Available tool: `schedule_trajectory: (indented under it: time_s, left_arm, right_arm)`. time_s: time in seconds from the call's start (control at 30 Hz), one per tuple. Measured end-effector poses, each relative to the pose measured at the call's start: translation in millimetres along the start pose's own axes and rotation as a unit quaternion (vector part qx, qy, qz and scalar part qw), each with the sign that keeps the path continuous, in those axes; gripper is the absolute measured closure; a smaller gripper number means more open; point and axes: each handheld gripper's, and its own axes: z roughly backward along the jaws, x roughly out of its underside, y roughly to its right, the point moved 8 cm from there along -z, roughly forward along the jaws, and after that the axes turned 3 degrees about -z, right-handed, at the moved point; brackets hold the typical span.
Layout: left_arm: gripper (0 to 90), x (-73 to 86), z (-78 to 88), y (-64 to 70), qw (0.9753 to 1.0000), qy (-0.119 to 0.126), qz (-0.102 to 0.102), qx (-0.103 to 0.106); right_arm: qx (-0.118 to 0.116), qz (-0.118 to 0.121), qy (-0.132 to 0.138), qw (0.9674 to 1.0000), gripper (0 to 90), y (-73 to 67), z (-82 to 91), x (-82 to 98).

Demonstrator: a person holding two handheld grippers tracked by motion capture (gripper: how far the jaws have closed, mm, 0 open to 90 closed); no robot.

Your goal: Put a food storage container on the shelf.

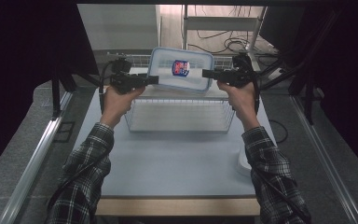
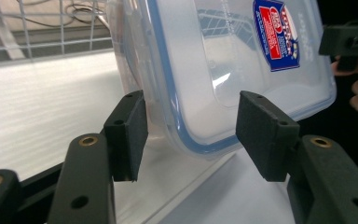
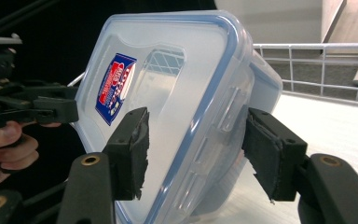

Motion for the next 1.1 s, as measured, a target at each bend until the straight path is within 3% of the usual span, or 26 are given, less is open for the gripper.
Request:
schedule_trajectory:
  time_s: [0.23, 0.37, 0.53, 0.7, 0.97, 1.1]
  left_arm:
    - [43.3, -0.1, 0.3, 1.2, 1.0, -0.004, -0.005, -0.005]
    - [39.7, -1.9, -1.7, 1.6, 1.0, 0.002, 0.003, -0.006]
    - [36.7, -3.8, -4.2, 0.3, 0.9999, 0.003, 0.013, -0.003]
    - [32.5, -5.9, -5.0, -1.0, 0.9998, 0.002, 0.008, -0.017]
    - [29.9, -10.4, -7.4, -5.3, 0.9992, 0.022, 0.011, -0.031]
    - [31.9, -13.1, -8.7, -6.9, 0.9991, 0.027, 0.016, -0.029]
  right_arm:
    - [0.008, 0.004, -0.005, 0.9999, 40.5, -0.9, 0.4, -0.4]
    - [0.031, 0.012, -0.012, 0.9994, 35.1, 2.7, -2.3, 3.0]
    - [0.018, 0.008, -0.018, 0.9996, 38.7, 2.6, -7.8, 9.1]
    - [0.034, 0.022, -0.021, 0.9989, 41.9, 3.1, -9.3, 8.9]
    - [0.036, 0.006, -0.007, 0.9993, 45.5, 6.9, -8.3, 4.9]
    - [0.037, -0.001, -0.002, 0.9993, 46.8, 8.2, -10.4, 1.7]
